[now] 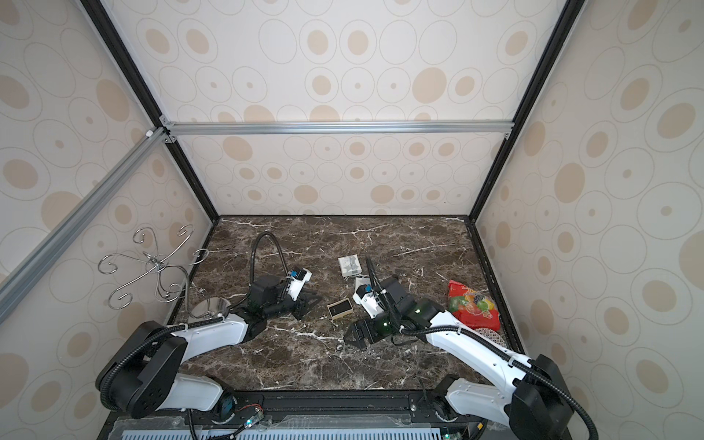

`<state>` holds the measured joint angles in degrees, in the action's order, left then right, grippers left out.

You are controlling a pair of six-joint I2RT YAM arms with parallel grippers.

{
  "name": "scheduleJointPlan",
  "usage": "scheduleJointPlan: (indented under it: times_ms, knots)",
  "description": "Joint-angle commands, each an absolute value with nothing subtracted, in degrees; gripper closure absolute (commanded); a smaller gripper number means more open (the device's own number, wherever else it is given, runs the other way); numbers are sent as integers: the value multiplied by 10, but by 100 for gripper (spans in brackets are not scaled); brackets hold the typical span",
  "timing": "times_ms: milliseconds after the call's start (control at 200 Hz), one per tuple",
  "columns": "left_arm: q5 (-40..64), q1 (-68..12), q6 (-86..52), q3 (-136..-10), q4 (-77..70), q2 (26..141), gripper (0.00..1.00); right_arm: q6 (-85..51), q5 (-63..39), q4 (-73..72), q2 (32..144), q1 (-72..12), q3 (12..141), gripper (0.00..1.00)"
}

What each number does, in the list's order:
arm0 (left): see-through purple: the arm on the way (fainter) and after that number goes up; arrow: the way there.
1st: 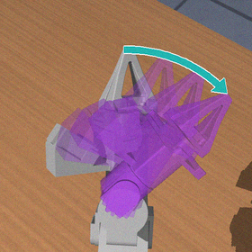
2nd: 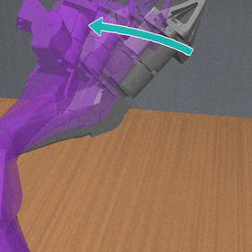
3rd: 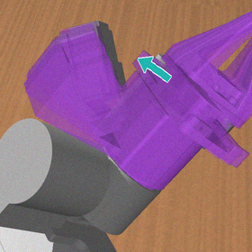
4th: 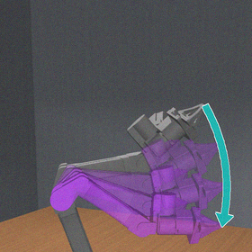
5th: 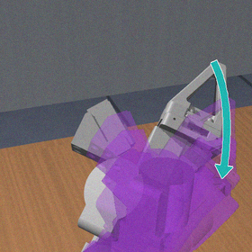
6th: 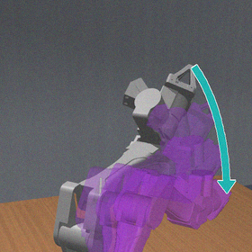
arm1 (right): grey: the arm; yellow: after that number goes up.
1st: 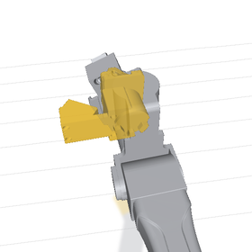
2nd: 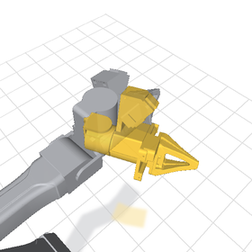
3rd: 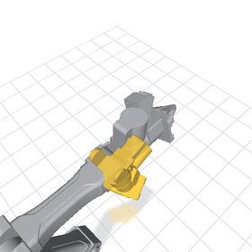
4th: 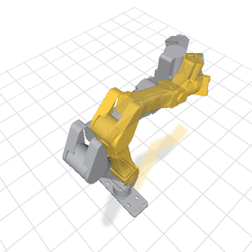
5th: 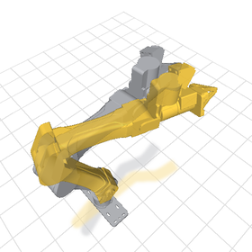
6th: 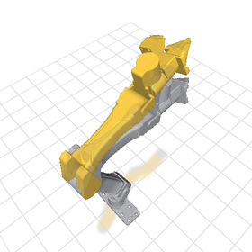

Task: Take the rings out of the lift-off lid box
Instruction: Place the ring at the center of the board, then take out the ring from the jewelry box.

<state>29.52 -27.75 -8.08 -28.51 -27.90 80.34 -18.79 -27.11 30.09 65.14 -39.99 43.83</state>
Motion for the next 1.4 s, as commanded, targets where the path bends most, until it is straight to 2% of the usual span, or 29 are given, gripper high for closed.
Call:
scheduleJointPlan:
  times_ms: [0, 145, 175, 235, 270, 285, 295, 315, 340, 350, 535, 665, 715, 805, 950, 1065, 1160, 1275, 1396]
  knots:
    - [277, -279, -68, -302, -268, 794, 68, -185, -244, 325, 649, -403, 429, 15]
    - [239, -278, -64, -297, -265, 780, 58, -204, -207, 326, 631, -403, 412, 32]
    - [228, -279, -64, -294, -268, 779, 54, -215, -183, 319, 625, -403, 406, 33]
    - [190, -278, -68, -282, -291, 775, 37, -240, -115, 296, 616, -402, 396, 30]
    - [173, -279, -69, -276, -308, 774, 25, -247, -74, 282, 610, -401, 396, 25]
    - [163, -279, -70, -276, -313, 775, 16, -248, -57, 276, 608, -400, 397, 21]
    - [157, -279, -70, -277, -316, 775, 5, -247, -46, 272, 606, -398, 398, 19]
    - [147, -278, -69, -281, -320, 774, 0, -244, -26, 265, 602, -395, 401, 13]
    - [135, -278, -65, -291, -320, 774, 0, -235, -5, 259, 598, -387, 407, 2]
    - [130, -278, -63, -295, -319, 773, 0, -230, 4, 258, 595, -383, 409, 0]
    - [25, -278, -10, -367, -299, 703, 0, -130, 88, 152, 527, -241, 411, 0]
    - [-123, -278, 0, -280, -401, 630, 0, -80, 182, 5, 519, -125, 351, 0]
    - [-168, -278, 10, -241, -440, 613, 0, -60, 187, -43, 533, -96, 329, 0]
    - [-220, -278, 19, -196, -450, 605, 0, -17, 215, -121, 576, -93, 290, 0]
    - [-310, -274, -2, -128, -481, 597, 0, -26, 211, -232, 657, -93, 233, 0]
    - [-308, -269, 5, -96, -495, 552, 0, 7, 213, -417, 737, -90, 179, 0]
    - [-315, -263, 19, -80, -503, 528, 0, 4, 165, -404, 770, -81, 211, 0]
    - [-306, -250, 41, -82, -484, 538, 0, 12, 176, -356, 813, -81, 263, 0]
    - [-272, -242, 56, -103, -483, 578, 0, 26, 167, -455, 848, -78, 233, 0]
